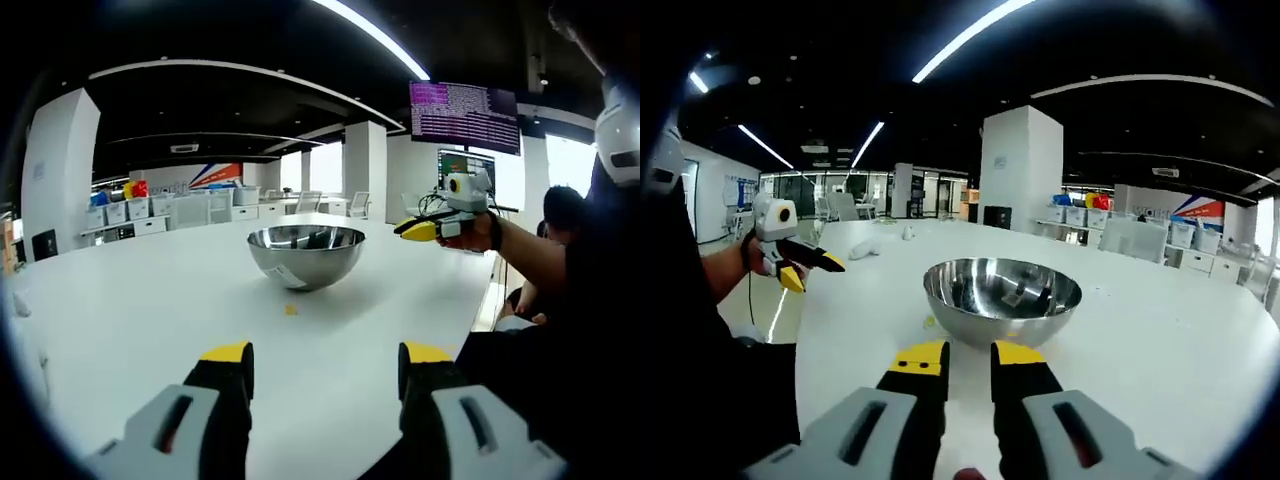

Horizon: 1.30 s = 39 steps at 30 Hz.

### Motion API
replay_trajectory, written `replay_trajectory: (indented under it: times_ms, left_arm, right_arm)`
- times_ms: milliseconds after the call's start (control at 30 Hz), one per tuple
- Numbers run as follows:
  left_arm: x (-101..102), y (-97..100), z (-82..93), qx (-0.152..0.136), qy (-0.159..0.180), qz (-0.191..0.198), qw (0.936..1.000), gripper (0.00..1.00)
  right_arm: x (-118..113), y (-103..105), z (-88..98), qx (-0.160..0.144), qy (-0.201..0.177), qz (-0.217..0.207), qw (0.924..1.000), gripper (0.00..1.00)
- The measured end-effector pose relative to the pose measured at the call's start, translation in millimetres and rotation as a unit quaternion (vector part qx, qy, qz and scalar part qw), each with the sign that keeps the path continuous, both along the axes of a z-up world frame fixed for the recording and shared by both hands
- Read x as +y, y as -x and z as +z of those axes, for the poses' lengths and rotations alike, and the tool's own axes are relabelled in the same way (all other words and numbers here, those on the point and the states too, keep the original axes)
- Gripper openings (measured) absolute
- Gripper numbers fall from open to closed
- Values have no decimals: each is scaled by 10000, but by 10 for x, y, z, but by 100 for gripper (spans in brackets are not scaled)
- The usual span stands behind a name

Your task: Pick up the QQ candy scattered on the table and place it into the stainless steel bowl on the table

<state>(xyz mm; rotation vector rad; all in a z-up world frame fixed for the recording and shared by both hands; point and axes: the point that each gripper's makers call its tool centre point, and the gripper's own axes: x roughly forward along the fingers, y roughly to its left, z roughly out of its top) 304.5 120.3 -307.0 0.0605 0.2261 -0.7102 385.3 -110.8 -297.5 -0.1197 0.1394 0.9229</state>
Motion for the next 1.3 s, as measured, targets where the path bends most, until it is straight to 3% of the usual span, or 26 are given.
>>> replay_trajectory:
  times_ms: [267, 600, 1000, 1067, 1300]
  left_arm:
    - [-77, 47, -11, 19, -67, -67, 10000, 58]
    - [-87, 104, 24, -23, -89, -72, 9999, 57]
    - [38, 146, 8, -29, -45, 0, 10000, 56]
    - [86, 147, 1, -28, -28, 39, 10000, 56]
    - [271, 177, -18, -19, 37, 188, 9998, 56]
  right_arm:
    - [38, 266, -314, 284, -212, -12, 9994, 18]
    - [290, 294, -304, 187, -85, -15, 9998, 18]
    - [980, 22, -393, 39, 275, 39, 9996, 18]
    - [1164, -47, -438, -110, 494, 93, 9987, 18]
    - [1587, -268, -654, -149, 891, 36, 9959, 18]
